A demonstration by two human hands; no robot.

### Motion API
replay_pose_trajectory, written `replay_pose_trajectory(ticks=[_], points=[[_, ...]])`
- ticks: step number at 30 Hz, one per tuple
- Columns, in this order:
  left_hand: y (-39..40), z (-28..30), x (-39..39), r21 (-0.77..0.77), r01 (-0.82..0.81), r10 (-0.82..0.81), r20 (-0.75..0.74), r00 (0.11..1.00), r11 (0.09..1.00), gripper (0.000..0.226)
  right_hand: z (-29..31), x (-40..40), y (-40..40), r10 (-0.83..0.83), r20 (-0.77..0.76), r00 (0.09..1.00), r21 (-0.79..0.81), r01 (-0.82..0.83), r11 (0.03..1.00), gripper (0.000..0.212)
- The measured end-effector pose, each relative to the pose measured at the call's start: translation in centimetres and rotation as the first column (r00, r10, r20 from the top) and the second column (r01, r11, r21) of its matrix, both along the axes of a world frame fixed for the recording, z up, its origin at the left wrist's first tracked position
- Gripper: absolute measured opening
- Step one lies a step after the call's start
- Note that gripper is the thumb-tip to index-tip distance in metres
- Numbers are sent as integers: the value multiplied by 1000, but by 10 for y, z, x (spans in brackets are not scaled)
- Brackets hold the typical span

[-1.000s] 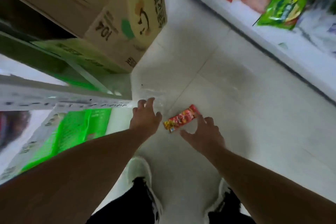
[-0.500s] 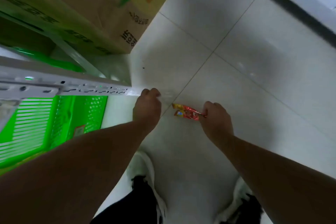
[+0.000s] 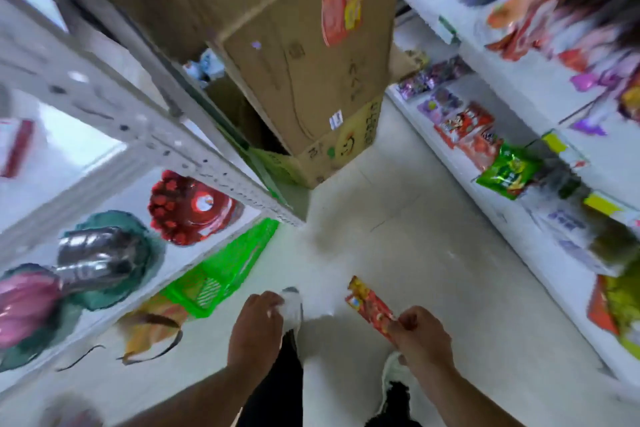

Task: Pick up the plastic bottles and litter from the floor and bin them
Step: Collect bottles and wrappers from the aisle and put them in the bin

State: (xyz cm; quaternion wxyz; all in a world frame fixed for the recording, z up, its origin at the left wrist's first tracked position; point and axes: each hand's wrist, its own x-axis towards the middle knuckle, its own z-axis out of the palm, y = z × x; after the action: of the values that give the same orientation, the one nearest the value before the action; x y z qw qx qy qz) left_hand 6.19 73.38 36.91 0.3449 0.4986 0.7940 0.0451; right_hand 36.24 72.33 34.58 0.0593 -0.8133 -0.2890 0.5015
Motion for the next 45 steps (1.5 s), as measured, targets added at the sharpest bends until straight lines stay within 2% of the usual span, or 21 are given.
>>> replay_pose_trajectory(ticks=[4,8,10,14,17,23,27,32,35,39,45], points=[[-38,117,-17,62,-138,140,-41,989,989,25,114,-23,10,163,-42,986,77,-159,984,37],[-69,210,-33,208,-288,295,-1,956,935,23,219,-53,11,315,-42,948,203,-300,932,36],[-84,235,-42,245,-278,287,2,958,929,22,251,-67,15,380,-27,925,220,-365,905,36],[-140,282,-74,316,-348,370,-11,929,883,21,301,-107,1,525,-21,851,249,-504,827,36],[-187,306,-101,343,-425,447,16,894,838,22,320,-143,-20,597,-25,802,269,-569,777,36],[-308,340,-164,406,-543,580,39,814,735,20,381,-247,-108,721,-30,692,312,-679,665,24],[-422,358,-216,407,-631,675,47,737,660,18,401,-328,-188,823,-20,567,347,-768,538,19],[-568,381,-264,417,-744,803,56,593,521,20,411,-426,-295,911,-4,412,389,-839,381,14],[-634,392,-284,405,-793,865,9,501,455,18,417,-469,-348,939,-24,342,389,-862,324,14],[-692,390,-305,401,-839,915,4,403,367,21,424,-508,-391,968,-7,252,362,-901,238,24],[-724,388,-326,403,-885,959,57,279,234,20,436,-569,-417,986,12,168,340,-928,154,13]])
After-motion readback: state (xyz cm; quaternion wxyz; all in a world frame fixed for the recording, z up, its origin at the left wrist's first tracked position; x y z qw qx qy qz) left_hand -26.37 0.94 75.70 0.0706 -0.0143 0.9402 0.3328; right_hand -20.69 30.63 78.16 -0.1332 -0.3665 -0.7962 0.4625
